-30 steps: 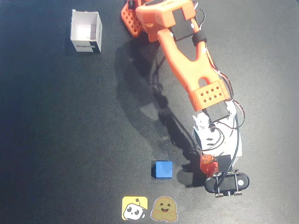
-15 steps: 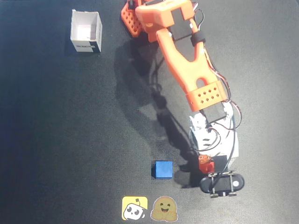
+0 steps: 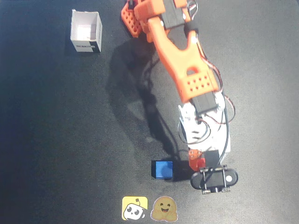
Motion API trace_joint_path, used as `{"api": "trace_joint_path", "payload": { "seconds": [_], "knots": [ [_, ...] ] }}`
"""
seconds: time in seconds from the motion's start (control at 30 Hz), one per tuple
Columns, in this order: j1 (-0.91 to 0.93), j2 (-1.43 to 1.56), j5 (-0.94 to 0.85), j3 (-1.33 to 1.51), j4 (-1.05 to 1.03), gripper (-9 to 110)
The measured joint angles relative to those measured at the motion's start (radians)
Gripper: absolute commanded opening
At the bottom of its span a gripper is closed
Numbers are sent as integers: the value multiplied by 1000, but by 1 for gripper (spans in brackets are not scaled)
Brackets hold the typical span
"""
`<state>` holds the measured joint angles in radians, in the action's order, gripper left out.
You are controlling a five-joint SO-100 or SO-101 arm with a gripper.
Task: Put the red cube on top of the blue cube.
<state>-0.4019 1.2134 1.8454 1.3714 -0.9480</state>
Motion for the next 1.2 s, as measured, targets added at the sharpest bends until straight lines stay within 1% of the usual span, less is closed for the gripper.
{"api": "trace_joint_path", "payload": {
  "seconds": [0.5, 1.03, 1.2],
  "knots": [
    [138, 150, -58, 77, -75, 1],
    [262, 164, -87, 126, -75, 1],
    [259, 164, -86, 126, -75, 1]
  ]
}}
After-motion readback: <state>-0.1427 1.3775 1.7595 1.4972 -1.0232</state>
